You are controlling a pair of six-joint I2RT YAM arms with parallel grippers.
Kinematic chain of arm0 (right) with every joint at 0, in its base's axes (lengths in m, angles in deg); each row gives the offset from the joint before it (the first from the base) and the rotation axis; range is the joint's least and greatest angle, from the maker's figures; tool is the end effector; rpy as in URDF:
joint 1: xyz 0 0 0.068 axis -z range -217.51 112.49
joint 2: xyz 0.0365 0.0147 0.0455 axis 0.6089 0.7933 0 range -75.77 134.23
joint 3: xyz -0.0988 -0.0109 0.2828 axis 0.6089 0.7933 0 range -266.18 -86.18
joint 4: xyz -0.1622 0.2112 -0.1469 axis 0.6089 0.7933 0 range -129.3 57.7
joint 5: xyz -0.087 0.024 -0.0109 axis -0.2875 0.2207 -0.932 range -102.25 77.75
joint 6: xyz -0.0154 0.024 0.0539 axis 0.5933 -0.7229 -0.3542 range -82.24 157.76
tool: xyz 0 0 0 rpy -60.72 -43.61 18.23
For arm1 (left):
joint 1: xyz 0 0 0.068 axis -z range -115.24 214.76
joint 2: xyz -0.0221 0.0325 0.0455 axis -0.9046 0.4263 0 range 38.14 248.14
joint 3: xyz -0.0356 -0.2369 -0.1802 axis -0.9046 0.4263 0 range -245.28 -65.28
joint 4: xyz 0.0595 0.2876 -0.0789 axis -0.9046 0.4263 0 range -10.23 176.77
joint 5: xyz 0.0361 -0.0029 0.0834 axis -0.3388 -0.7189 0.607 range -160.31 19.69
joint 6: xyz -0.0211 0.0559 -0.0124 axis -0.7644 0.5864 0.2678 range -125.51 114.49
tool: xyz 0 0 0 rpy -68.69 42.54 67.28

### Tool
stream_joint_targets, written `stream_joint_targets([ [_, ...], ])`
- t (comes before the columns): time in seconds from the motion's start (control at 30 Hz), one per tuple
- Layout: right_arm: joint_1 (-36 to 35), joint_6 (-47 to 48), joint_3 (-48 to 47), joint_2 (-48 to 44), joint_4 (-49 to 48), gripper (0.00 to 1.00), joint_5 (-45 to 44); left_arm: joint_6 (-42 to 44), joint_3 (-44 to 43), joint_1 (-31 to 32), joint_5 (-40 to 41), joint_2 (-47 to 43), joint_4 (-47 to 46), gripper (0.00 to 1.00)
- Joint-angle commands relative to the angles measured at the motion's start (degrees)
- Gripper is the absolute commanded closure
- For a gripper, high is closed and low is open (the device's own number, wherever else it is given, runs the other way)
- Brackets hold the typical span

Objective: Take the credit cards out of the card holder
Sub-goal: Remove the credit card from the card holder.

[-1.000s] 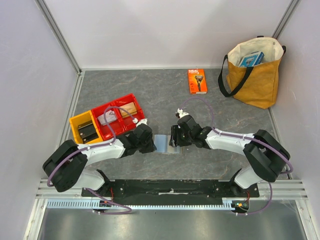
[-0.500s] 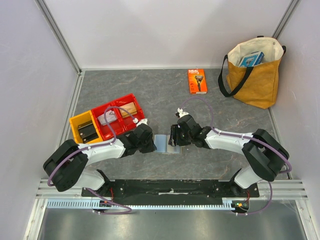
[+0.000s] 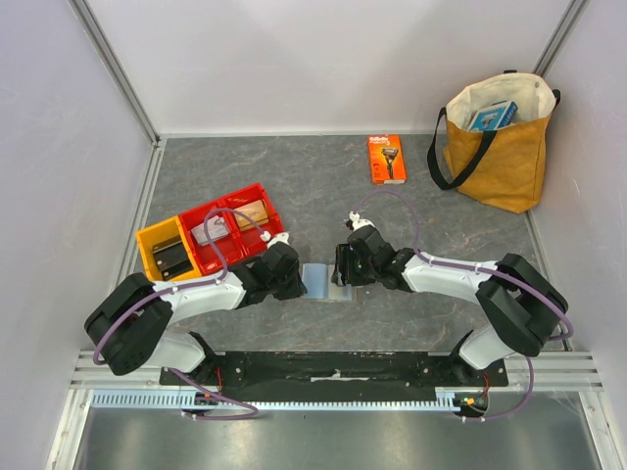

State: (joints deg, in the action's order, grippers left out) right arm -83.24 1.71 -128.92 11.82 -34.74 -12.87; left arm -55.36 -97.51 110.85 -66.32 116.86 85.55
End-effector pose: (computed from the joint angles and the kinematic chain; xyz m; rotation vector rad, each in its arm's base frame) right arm 0.2332 0.2384 0.1521 -0.2088 2.5247 0.6030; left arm 0.1959 -0.1990 0.1360 -0.1157 2.5849 -0.5963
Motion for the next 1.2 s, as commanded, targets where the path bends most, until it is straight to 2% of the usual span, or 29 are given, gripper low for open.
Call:
stream_joint_targets([
  [0.0, 0.21, -0.24, 0.82, -1.20, 2.74, 0.39, -2.45, 1.15, 1.11, 0.15, 0.32, 0.30, 1.07, 0.84],
  [0.37, 0.12, -0.25, 1.34, -1.46, 1.33, 0.39, -0.61, 1.07, 1.20, 0.23, 0.23, -0.06, 1.34, 0.84],
  [0.8, 0.12, 0.46, 0.29, -4.53, 2.12, 0.44, -2.63, 1.07, 1.20, 0.15, -0.12, 0.21, 1.16, 0.84],
  [1.17, 0.12, -0.33, 1.26, -1.99, 0.54, 0.50, -0.87, 1.15, 1.03, 0.15, -0.30, 0.56, 0.99, 0.83],
])
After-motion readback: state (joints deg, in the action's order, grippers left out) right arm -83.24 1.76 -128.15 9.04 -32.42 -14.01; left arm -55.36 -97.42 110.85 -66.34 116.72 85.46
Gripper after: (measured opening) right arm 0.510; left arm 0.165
